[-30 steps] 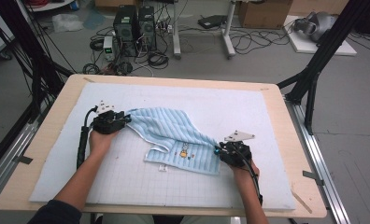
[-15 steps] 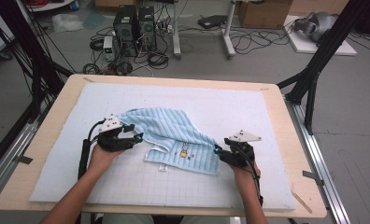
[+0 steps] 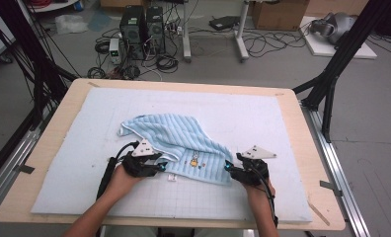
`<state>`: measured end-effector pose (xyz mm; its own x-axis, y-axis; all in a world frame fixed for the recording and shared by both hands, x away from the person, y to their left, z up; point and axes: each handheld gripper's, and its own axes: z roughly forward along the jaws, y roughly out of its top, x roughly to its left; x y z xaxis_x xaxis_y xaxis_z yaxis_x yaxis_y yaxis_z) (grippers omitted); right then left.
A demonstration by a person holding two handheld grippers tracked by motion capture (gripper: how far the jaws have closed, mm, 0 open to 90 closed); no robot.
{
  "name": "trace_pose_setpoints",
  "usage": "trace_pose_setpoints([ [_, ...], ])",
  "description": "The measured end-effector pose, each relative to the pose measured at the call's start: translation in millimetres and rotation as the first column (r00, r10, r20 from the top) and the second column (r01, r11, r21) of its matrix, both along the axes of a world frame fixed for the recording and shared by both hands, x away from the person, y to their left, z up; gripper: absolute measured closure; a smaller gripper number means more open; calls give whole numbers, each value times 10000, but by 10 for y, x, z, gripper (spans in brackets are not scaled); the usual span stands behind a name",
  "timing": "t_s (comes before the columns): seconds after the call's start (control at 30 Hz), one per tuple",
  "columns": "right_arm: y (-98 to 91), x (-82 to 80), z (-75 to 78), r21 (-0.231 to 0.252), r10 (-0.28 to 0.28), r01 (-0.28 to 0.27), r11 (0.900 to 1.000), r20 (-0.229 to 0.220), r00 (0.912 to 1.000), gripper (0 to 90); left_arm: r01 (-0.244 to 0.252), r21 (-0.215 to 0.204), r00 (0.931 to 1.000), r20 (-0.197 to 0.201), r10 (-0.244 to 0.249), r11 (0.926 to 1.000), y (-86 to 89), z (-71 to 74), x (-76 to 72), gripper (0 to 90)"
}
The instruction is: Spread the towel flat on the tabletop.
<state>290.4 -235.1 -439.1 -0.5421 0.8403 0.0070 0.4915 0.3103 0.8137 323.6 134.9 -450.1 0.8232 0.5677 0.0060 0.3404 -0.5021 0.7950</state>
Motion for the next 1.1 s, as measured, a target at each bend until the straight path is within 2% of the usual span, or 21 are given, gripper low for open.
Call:
trace_pose_setpoints([
  [0.03, -4, -14, 3, -22, -19, 19, 10000, -2, 10000, 468, -128, 13, 9999, 29, 128, 9999, 2, -1, -14, 774],
  [0.1, -8, -35, 8, 18, -36, 36, 10000, 37, 10000, 466, -180, -105, 9997, -141, 179, 9998, 25, 1, -26, 845],
  [0.17, -15, -52, 15, 55, -58, 58, 10000, 48, 10000, 466, -170, -277, 9992, -380, 159, 9995, 85, 3, -66, 854],
  [0.37, -19, -36, 14, 181, -18, 18, 9998, 1, 10000, 467, -67, -325, 9983, -581, 48, 9994, 380, 49, -245, 856],
  [0.47, 66, -30, 27, 290, 386, -389, 9988, 118, 9992, 467, 61, -350, 9978, -660, -84, 9994, 511, 73, -348, 856],
  [0.53, 171, -25, 44, 558, 816, -828, 9950, 236, 9964, 467, 211, -419, 9954, -925, -249, 9989, 609, 66, -425, 855],
  [0.6, 290, -16, 53, 778, 1312, -1332, 9880, 300, 9909, 466, 255, -430, 9946, -991, -297, 9987, 675, 57, -476, 853],
  [0.7, 541, 11, 24, 712, 2175, -2181, 9733, 156, 9759, 465, 307, -728, 9924, -1168, -391, 9969, 770, 58, -550, 853],
  [0.77, 672, 33, -18, 507, 2525, -2521, 9664, -25, 9676, 463, 417, -996, 9902, -1290, -545, 9942, 808, 64, -574, 848],
  [0.83, 806, 62, -74, 158, 2819, -2815, 9594, -302, 9590, 466, 340, -1382, 9880, -1447, -541, 9898, 840, 76, -566, 782],
  [0.87, 872, 83, -110, -15, 2993, -2998, 9540, -535, 9527, 495, 198, -1582, 9886, -1442, -429, 9872, 852, 84, -563, 722],
  [0.9, 918, 96, -123, -394, 3097, -3130, 9489, -728, 9480, 517, 57, -1716, 9904, -1350, -292, 9851, 867, 96, -553, 679],
  [0.97, 928, 99, -115, -183, 3203, -3228, 9463, -810, 9438, 599, -301, -1894, 9919, -1265, 60, 9814, 895, 121, -522, 598],
  [1.0, 916, 105, -116, -70, 3263, -3280, 9447, -836, 9416, 691, -526, -1944, 9924, -1191, 296, 9795, 904, 130, -502, 558],
  [1.03, 904, 112, -120, 165, 3567, -3569, 9340, -988, 9290, 740, -690, -1995, 9922, -1158, 464, 9775, 913, 137, -474, 526],
  [1.1, 896, 92, -117, 193, 3869, -3871, 9219, -1049, 9162, 826, -1139, -2142, 9896, -1105, 918, 9701, 918, 144, -418, 490],
])
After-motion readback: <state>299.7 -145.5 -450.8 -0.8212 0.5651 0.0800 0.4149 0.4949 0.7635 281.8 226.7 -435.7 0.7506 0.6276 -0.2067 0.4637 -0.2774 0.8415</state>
